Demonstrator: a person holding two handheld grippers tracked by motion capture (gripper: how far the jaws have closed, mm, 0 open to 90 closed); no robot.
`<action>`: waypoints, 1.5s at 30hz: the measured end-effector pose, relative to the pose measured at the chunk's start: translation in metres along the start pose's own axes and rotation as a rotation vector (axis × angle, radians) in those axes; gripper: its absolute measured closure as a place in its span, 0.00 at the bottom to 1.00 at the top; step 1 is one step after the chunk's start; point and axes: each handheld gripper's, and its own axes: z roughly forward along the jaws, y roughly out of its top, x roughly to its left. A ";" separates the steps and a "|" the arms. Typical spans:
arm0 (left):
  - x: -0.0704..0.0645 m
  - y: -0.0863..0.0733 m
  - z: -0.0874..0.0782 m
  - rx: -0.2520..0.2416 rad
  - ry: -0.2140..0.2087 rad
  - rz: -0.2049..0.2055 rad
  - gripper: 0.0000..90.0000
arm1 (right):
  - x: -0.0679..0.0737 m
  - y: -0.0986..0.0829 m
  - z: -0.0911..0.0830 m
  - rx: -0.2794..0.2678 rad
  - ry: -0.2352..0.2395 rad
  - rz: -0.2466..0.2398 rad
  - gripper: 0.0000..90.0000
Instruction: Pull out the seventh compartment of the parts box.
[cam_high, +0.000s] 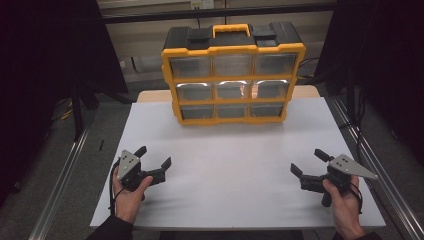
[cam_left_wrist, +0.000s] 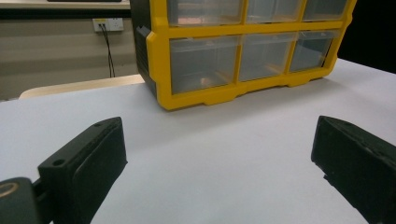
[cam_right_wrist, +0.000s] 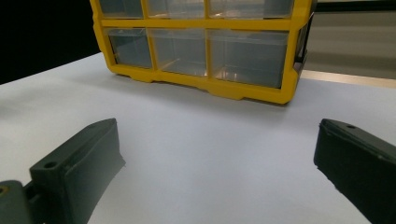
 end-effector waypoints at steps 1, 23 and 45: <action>0.000 0.000 0.000 0.000 0.000 0.000 0.04 | 0.000 0.000 0.000 0.000 0.000 0.000 0.00; -0.006 0.013 0.013 -0.043 -0.018 0.031 0.04 | 0.003 0.000 -0.001 -0.004 0.002 -0.006 0.00; 0.002 0.014 0.057 -0.024 0.024 0.129 0.05 | 0.003 0.000 0.000 -0.001 0.005 -0.011 0.01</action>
